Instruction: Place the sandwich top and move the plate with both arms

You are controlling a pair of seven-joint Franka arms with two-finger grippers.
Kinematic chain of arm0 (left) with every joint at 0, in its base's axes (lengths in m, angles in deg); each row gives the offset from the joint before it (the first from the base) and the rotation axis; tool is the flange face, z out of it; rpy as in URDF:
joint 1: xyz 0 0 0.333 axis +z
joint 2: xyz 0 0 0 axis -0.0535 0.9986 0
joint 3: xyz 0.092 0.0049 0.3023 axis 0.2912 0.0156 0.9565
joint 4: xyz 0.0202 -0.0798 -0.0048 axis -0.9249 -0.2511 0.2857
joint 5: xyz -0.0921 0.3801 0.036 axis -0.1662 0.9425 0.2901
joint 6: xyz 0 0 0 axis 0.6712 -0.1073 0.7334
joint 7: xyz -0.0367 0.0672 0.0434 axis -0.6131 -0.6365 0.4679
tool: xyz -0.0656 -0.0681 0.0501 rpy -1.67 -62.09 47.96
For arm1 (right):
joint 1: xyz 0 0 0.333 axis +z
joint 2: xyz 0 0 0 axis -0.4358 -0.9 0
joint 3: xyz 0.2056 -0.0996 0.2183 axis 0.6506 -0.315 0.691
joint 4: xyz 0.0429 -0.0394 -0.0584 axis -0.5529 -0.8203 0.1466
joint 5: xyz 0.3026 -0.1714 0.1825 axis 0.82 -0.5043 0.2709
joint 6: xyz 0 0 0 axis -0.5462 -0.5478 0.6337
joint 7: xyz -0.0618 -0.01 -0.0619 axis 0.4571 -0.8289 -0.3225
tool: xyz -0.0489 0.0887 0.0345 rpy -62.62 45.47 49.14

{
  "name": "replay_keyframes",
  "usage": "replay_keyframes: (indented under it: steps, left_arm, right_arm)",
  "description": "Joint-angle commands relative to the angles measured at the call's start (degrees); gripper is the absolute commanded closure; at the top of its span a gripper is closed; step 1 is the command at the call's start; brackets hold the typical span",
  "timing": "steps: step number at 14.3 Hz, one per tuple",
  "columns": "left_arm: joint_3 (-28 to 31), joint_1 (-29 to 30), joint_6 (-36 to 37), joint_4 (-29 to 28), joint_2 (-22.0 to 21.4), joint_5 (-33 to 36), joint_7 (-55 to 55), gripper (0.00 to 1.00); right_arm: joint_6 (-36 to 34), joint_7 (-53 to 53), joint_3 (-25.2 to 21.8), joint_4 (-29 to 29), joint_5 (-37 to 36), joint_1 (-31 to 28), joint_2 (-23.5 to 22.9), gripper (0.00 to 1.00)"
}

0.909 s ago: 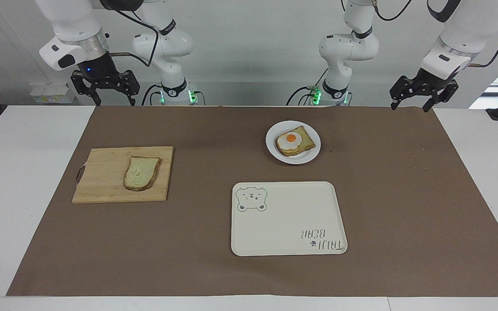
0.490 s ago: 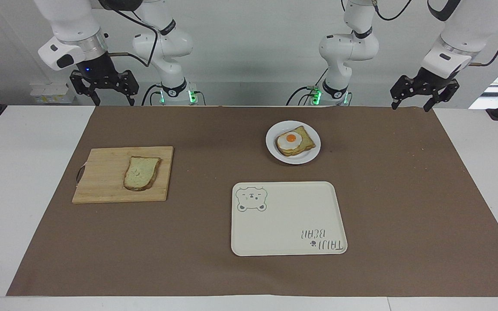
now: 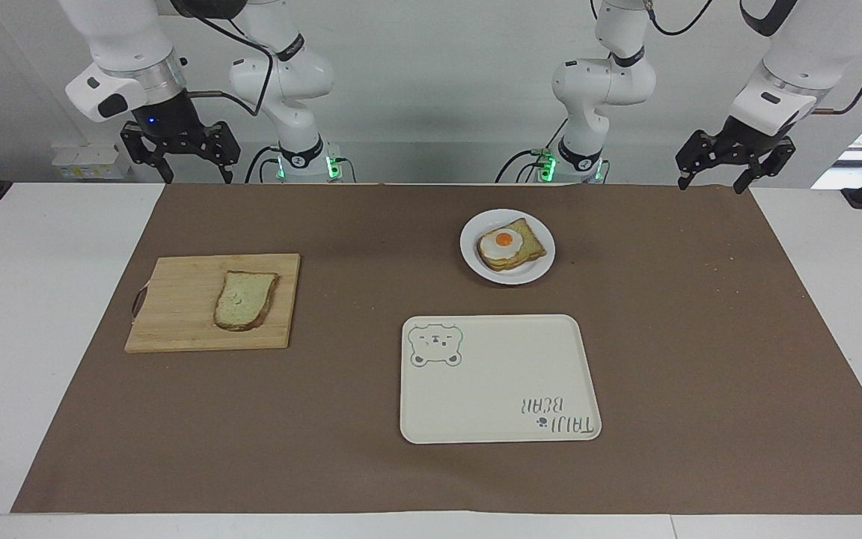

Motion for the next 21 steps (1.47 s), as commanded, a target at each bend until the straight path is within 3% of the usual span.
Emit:
replay_keyframes:
  steps: [1,12,21]
  left_arm:
    - [-0.3,0.1,-0.6,0.2,-0.1,1.0,0.0,0.0]
    - [-0.3,0.0,-0.6,0.1,-0.2,0.9,0.0,0.0]
    - [-0.3,0.0,-0.6,-0.1,-0.3,0.9,0.1,0.0]
  right_arm:
    - [2.0,1.4,0.1,-1.5,0.3,-0.4,1.1,0.0]
    - [1.4,2.5,0.3,-0.4,0.2,-0.3,0.4,0.0]
    - [4.5,3.5,0.2,-5.5,0.5,-0.6,1.6,0.0]
